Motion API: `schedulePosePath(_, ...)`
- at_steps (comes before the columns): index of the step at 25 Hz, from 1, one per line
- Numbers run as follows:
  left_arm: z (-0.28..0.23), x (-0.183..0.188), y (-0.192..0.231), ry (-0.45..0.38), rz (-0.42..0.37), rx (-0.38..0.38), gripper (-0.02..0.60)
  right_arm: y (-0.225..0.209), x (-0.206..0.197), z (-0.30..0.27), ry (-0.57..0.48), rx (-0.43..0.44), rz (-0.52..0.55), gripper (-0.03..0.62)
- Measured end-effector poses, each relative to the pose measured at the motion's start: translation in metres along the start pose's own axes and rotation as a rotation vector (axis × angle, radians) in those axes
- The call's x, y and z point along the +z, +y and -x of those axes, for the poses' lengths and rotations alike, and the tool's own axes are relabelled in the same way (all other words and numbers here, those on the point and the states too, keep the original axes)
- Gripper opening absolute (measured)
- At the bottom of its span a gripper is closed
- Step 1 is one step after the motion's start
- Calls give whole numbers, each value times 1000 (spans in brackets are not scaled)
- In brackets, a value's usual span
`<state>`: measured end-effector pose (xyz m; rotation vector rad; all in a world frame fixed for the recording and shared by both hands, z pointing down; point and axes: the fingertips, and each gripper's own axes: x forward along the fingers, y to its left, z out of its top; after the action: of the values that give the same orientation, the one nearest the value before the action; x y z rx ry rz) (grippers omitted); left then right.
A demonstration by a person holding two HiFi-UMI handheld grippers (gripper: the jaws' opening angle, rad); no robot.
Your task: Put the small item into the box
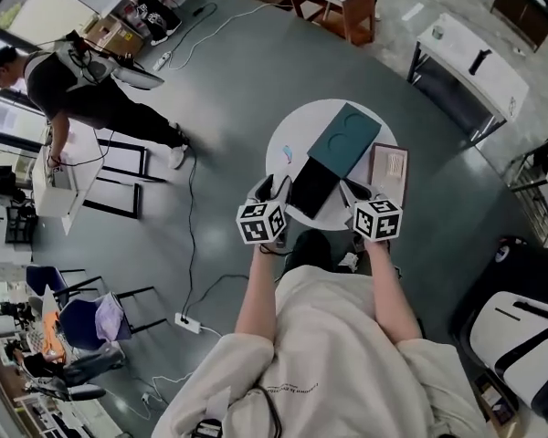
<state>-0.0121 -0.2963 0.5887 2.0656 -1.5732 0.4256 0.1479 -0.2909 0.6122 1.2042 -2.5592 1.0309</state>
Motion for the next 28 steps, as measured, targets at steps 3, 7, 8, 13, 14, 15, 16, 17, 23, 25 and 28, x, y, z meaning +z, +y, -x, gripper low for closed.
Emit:
schedulePosePath(3,3,-8,7,22,-25,21,189,9,-12,-10,45,28,-1,35)
schedulePosePath(7,-6,-20,16,58,-51,14,189,14,-17,-21,75,41,26,35)
schedulePosePath(8,-11,-25,19,67,-29,8,189,13,-17,-22,79,35,33,35)
schedulePosePath(13,-32,-59,23,135,102,-16,189,-5,-6,-19,56,-13,-1,35)
schedulePosePath(14,-36,-67,22,163,83,-19,189,-7,-7,-20,56,-18,-12,35)
schedulePosePath(15,-39,-74,21,190,59,-20,189,-10,-10,-21,63,-23,-17,35)
schedulePosePath(16,-42,-81,21,213,36,-20,189,-12,-14,-23,75,-27,-16,35)
schedulePosePath(17,-45,-87,21,233,21,-20,189,-13,-19,-25,90,-28,-13,37)
schedulePosePath(23,-63,-126,14,348,16,-42,189,-12,-37,-29,158,-25,9,35)
schedulePosePath(25,-72,-131,13,385,-16,-46,189,-14,-38,-32,174,-27,22,37)
schedulePosePath(28,-86,-138,11,435,-72,-46,189,-23,-35,-30,165,-55,40,35)
